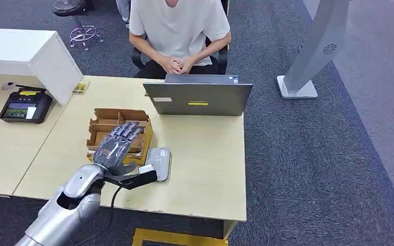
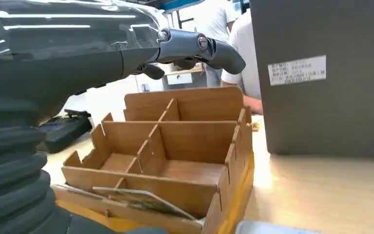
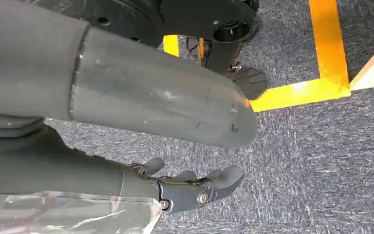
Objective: Pass the card to the sensor for recognition and then transmit it.
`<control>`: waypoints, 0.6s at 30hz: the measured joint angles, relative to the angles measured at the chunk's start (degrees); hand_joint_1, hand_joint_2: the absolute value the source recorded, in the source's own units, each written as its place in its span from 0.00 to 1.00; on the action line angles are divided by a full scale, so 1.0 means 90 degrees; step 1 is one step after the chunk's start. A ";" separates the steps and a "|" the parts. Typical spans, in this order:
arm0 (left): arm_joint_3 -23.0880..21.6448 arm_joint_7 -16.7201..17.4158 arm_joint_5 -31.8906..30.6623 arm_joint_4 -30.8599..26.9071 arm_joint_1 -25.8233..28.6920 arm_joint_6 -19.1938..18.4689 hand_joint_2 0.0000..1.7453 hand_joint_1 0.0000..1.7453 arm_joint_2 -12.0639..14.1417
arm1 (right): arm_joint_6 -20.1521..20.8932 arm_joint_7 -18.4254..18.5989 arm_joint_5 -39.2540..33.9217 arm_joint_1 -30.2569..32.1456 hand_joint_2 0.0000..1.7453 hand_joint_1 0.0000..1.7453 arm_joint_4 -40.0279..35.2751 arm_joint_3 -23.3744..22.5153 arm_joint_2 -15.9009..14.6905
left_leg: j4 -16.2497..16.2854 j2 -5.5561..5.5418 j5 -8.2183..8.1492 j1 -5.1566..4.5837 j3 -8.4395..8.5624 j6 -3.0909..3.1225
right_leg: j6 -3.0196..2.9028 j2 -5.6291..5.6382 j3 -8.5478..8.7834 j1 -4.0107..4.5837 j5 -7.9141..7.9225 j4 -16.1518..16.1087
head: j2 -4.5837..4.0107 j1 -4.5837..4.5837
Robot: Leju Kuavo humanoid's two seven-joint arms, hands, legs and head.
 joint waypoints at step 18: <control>0.0007 0.0629 -0.0447 0.0838 -0.0081 0.0323 1.00 0.00 -0.0187 | 0.0046 0.0053 0.0248 -0.0001 0.00 0.00 0.0000 -0.0015 0.0000 | 0.0000 0.0000 0.0000 0.0000 -0.0001 0.0000 | 0.0000 0.0000 0.0001 0.0000 0.0000 0.0000 | 0.0002 0.0002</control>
